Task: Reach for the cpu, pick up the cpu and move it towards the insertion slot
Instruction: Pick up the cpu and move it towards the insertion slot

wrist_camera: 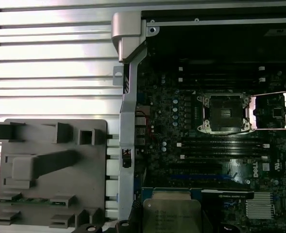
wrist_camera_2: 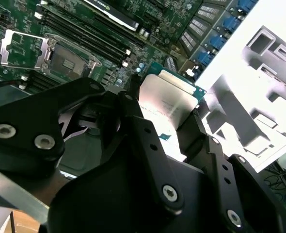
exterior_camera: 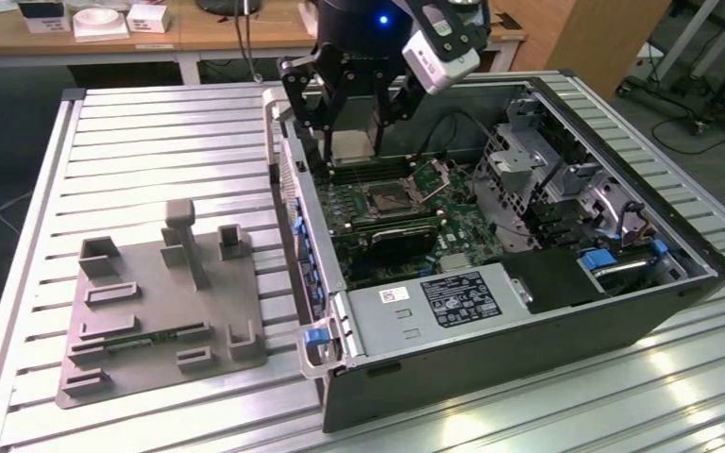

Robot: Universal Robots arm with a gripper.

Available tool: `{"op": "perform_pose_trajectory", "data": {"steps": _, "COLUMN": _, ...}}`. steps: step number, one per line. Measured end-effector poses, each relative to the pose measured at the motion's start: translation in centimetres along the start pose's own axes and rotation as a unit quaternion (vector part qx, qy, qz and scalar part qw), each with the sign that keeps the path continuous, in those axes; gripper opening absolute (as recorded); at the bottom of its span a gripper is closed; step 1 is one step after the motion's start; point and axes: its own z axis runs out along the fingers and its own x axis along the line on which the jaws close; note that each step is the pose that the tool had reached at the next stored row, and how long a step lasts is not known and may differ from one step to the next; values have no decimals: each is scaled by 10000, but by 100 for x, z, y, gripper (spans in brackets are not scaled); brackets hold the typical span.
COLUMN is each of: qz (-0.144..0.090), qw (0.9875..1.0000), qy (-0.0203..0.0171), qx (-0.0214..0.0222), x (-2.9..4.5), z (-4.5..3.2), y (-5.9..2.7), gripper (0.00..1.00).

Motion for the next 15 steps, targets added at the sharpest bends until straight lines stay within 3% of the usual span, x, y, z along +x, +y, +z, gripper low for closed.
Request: {"op": "perform_pose_trajectory", "data": {"steps": 15, "qz": 0, "qw": 10000, "qy": 0, "qx": 0, "x": -202, "z": 2, "y": 0, "gripper": 55}}
